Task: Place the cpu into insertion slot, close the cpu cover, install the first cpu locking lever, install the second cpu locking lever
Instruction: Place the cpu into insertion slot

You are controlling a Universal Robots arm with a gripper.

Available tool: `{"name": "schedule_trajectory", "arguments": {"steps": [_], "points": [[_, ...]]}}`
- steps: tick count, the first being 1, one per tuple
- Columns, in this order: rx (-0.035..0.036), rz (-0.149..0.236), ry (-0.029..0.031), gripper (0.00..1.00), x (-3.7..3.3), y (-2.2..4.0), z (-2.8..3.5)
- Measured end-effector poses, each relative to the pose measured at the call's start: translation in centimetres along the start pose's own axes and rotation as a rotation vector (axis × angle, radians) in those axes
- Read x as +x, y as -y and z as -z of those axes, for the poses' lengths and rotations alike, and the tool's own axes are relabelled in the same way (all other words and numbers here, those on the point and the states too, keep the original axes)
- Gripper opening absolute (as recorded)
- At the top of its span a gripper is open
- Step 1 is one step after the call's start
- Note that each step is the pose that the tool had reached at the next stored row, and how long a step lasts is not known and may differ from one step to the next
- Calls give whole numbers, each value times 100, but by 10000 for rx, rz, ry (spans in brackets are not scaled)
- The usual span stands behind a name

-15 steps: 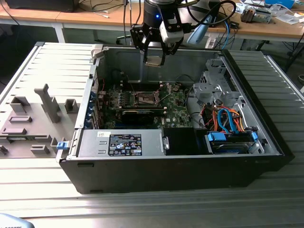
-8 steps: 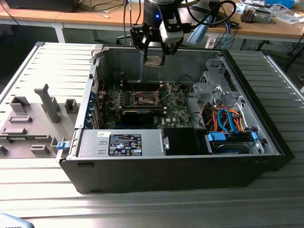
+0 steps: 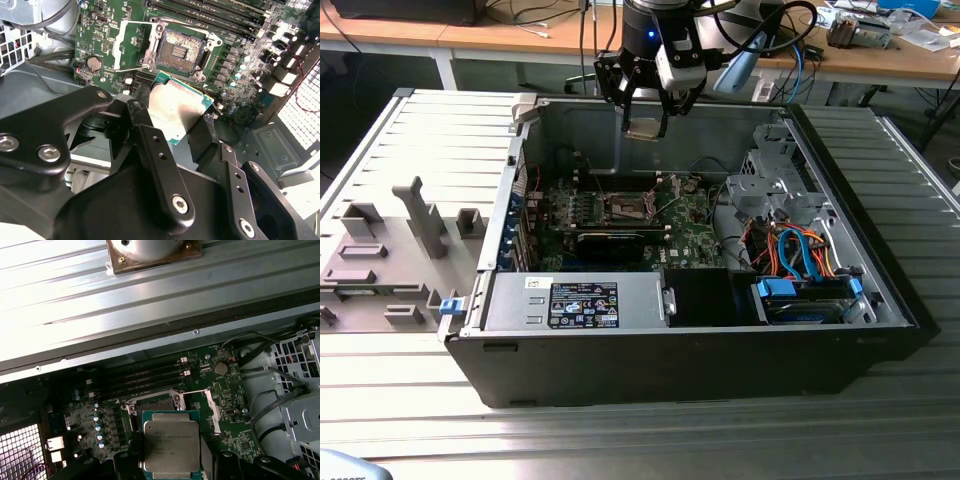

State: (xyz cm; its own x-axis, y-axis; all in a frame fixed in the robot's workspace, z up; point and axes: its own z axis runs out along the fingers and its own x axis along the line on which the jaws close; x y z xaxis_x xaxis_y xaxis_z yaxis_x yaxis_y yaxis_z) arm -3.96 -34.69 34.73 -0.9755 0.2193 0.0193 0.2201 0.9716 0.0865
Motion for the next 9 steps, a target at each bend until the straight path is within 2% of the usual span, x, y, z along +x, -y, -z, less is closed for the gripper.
{"name": "schedule_trajectory", "arguments": {"steps": [9], "points": [[-2,-65,6,55,1,-1,0]]}}
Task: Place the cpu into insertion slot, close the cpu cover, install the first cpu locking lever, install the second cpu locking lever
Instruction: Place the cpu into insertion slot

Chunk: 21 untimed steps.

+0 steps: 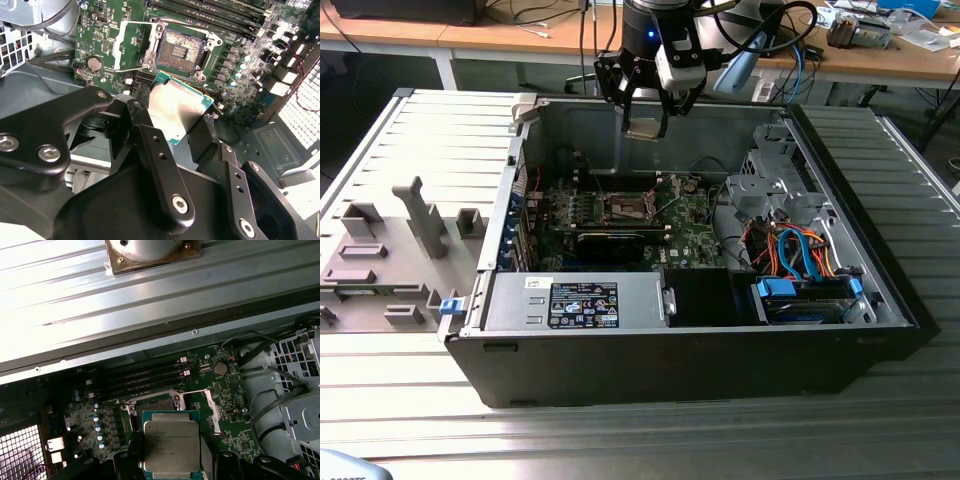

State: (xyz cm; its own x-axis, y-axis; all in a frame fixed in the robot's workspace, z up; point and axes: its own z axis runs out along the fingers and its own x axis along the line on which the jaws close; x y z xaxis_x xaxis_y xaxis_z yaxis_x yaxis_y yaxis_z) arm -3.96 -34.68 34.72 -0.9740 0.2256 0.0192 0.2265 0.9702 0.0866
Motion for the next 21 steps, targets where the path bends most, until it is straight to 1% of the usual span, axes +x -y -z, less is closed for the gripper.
{"name": "schedule_trajectory", "arguments": {"steps": [21], "points": [[-1,-84,7,55,0,0,0]]}}
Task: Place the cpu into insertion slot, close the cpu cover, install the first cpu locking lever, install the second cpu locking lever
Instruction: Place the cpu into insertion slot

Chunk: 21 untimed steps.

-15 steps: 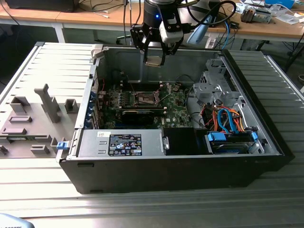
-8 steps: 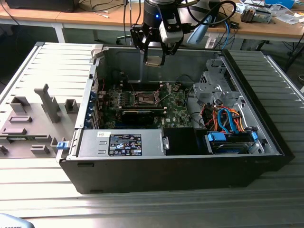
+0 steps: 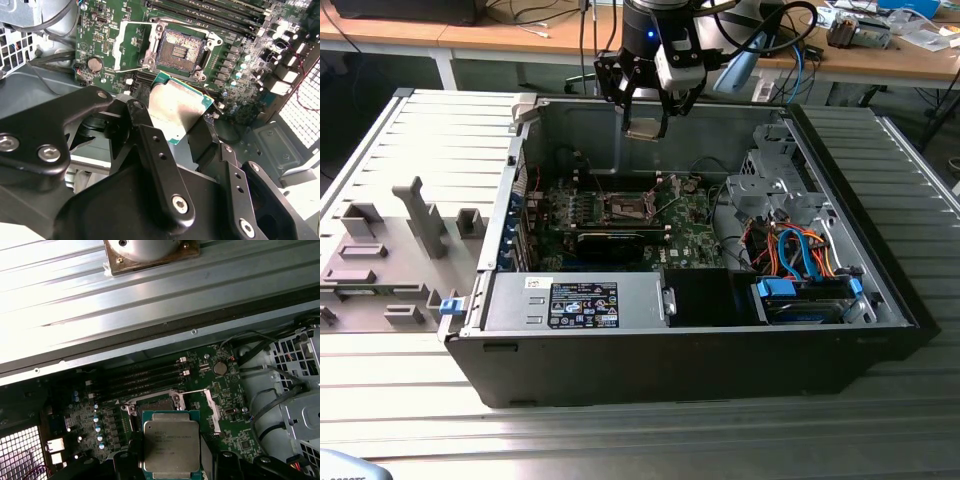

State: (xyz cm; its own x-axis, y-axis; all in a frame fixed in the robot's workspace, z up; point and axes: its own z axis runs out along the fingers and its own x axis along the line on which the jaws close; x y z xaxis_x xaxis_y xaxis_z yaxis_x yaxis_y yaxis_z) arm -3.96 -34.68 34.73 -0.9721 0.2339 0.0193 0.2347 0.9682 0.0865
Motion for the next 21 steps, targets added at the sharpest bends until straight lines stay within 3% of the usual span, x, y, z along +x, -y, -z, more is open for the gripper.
{"name": "schedule_trajectory", "arguments": {"steps": [21], "points": [[-4,-191,17,55,0,0,0]]}}
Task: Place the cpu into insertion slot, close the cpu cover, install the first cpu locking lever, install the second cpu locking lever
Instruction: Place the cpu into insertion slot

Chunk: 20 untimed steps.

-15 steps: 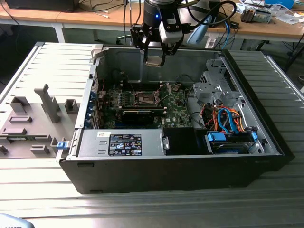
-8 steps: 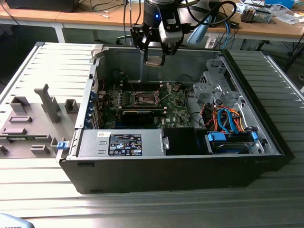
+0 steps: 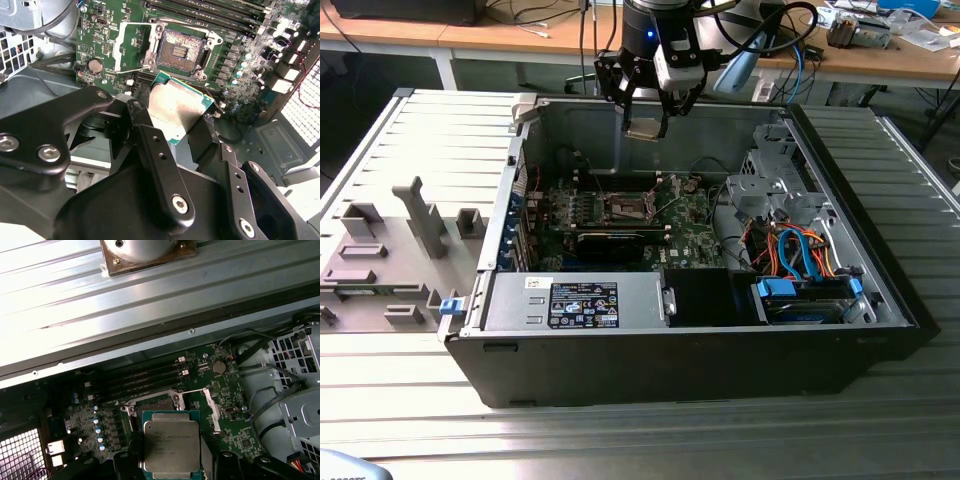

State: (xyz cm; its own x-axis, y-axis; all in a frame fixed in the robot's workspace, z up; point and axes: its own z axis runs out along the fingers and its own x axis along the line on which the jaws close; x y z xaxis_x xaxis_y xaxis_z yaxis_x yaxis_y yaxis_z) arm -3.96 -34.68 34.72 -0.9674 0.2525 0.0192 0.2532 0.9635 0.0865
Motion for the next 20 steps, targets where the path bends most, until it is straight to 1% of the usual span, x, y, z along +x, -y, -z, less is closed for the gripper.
{"name": "schedule_trajectory", "arguments": {"steps": [11,13,17,20], "points": [[-1,-51,4,55,0,0,0],[-3,-149,13,55,0,0,0],[-3,-160,14,55,0,0,0],[-5,-251,22,55,0,0,0]]}}
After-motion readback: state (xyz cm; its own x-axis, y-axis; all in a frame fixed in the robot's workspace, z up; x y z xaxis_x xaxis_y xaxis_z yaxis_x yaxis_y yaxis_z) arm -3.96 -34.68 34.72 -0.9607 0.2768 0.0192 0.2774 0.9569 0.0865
